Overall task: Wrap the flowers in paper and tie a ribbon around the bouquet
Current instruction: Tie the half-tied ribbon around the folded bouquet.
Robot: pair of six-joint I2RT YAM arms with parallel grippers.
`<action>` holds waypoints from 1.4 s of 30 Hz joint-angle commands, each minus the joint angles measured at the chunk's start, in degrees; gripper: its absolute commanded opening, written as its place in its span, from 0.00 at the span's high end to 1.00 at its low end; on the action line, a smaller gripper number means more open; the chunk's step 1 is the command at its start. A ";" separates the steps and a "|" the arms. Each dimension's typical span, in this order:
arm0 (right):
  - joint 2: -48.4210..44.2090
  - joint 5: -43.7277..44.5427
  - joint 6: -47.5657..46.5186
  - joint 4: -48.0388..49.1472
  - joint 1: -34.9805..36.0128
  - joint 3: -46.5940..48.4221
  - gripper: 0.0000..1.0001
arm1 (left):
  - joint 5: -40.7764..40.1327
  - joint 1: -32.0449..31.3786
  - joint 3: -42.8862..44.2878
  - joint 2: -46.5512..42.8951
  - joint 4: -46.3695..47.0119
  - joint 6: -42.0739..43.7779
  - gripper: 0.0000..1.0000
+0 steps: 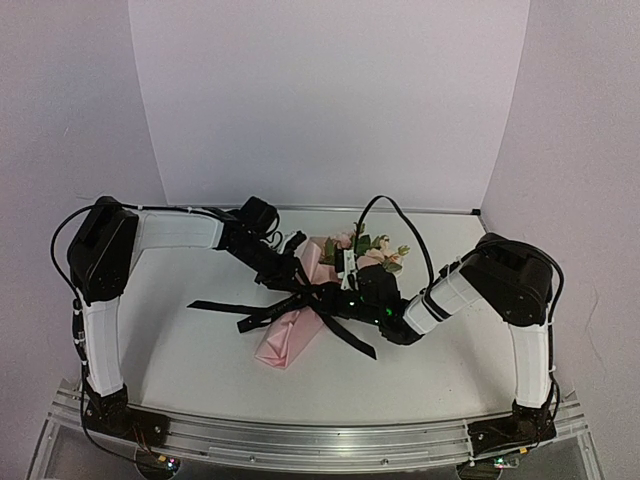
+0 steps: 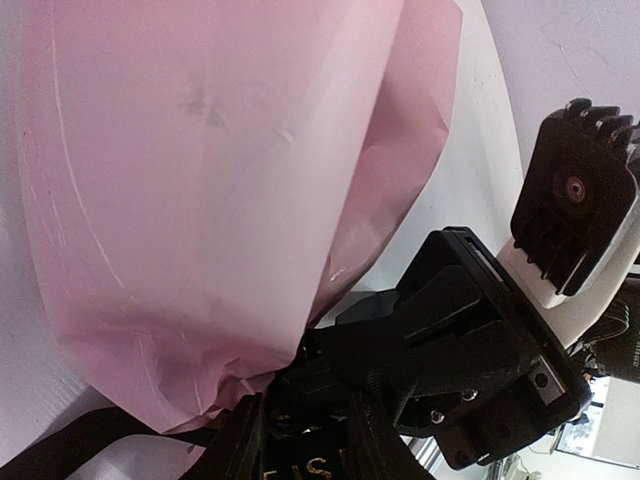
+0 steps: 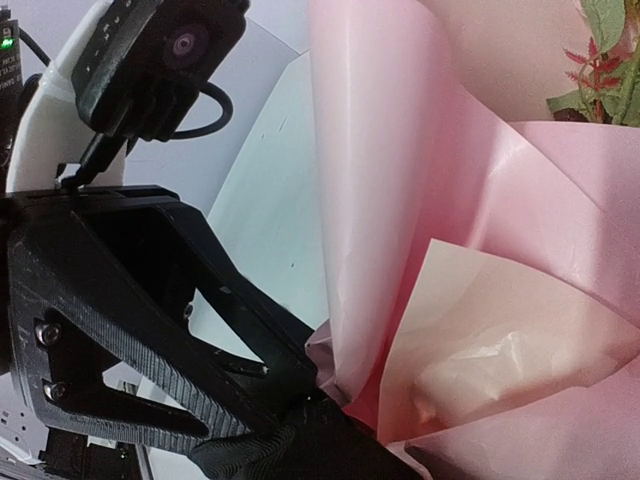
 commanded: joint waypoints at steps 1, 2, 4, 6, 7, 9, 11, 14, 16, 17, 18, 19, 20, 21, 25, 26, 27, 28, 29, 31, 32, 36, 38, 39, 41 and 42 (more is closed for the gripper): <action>-3.39 -0.96 -1.21 2.05 -0.05 1.22 1.00 | 0.86 -0.25 -1.01 -1.62 2.35 -0.74 0.70; -3.57 -1.00 -1.21 2.10 -0.08 1.17 1.00 | 0.97 -0.25 -1.20 -1.64 2.70 -0.98 0.70; -3.94 -1.10 -1.15 2.20 -0.04 1.14 1.00 | 1.37 -0.25 -1.34 -1.64 3.23 -1.47 0.70; -4.22 -0.97 -1.11 2.31 -0.10 1.08 1.00 | 1.71 -0.25 -1.54 -1.65 3.70 -2.13 0.70; -4.37 -0.92 -1.16 2.32 -0.07 1.14 1.00 | 2.02 -0.25 -1.73 -1.66 3.97 -2.37 0.70; -4.64 -0.98 -1.21 2.40 -0.08 1.24 1.00 | 2.19 -0.25 -2.12 -1.88 4.51 -2.87 0.70; -4.98 -0.98 -1.21 2.44 -0.10 1.29 1.00 | 2.27 -0.23 -2.59 -2.17 4.85 -3.35 0.70; -5.61 -1.04 -1.13 2.50 -0.04 1.23 1.00 | 2.36 -0.01 -3.23 -2.48 5.81 -3.94 0.70; -6.03 -1.17 -0.98 2.82 -0.08 0.91 1.00 | 2.48 0.04 -3.46 -2.63 6.05 -4.26 0.70; -6.27 -1.15 -0.92 2.96 -0.06 0.72 1.00 | 2.72 0.11 -3.69 -2.79 6.49 -4.46 0.69; -6.53 -1.09 -0.86 3.12 -0.06 0.51 1.00 | 2.95 0.13 -3.88 -3.00 6.93 -4.65 0.69; -6.78 -1.05 -0.86 3.29 -0.06 0.30 1.00 | 3.07 0.10 -4.04 -3.23 7.18 -4.86 0.68; -6.99 -1.02 -0.86 3.32 -0.06 0.14 1.00 | 3.15 0.10 -4.15 -3.34 7.33 -4.99 0.68; -7.22 -0.98 -0.81 3.43 -0.09 -0.06 1.00 | 3.21 0.12 -4.27 -3.44 7.46 -5.05 0.67; -7.64 -0.82 -0.61 3.76 -0.02 -0.77 1.00 | 3.57 0.10 -5.00 -3.88 8.36 -5.68 0.66; -7.63 -0.83 -0.48 3.91 0.00 -0.90 1.00 | 3.74 0.10 -5.15 -3.98 8.65 -5.89 0.66; -7.66 -0.84 -0.28 4.21 0.06 -0.97 1.00 | 3.78 0.12 -5.28 -4.12 8.91 -6.06 0.66; -7.63 -0.90 -0.19 4.37 0.11 -0.99 1.00 | 3.81 0.17 -5.35 -4.14 9.04 -6.23 0.66; -7.54 -0.96 -0.16 4.48 0.16 -0.96 1.00 | 3.74 0.20 -5.44 -4.18 9.16 -6.32 0.67; -7.02 -1.20 -0.02 4.52 0.24 -0.53 1.00 | 3.88 0.27 -5.81 -4.24 9.65 -6.59 0.67; -6.66 -1.38 0.18 4.54 0.24 -0.26 1.00 | 4.00 0.28 -5.99 -4.17 9.95 -6.76 0.68; -5.53 -1.85 1.17 4.80 0.28 0.63 1.00 | 4.09 0.36 -6.40 -3.41 10.61 -7.29 0.76; -5.46 -1.76 1.34 4.96 0.27 0.56 1.00 | 4.17 0.36 -6.73 -3.30 11.15 -7.67 0.81; -5.47 -1.69 1.37 5.01 0.26 0.51 1.00 | 4.25 0.36 -6.90 -3.23 11.52 -7.86 0.82; -5.58 -1.64 1.38 5.04 0.25 0.46 1.00 | 4.29 0.36 -7.15 -3.09 11.91 -8.21 0.86; -5.62 -1.66 1.43 5.04 0.24 0.50 1.00 | 4.25 0.36 -7.24 -3.09 12.05 -8.38 0.89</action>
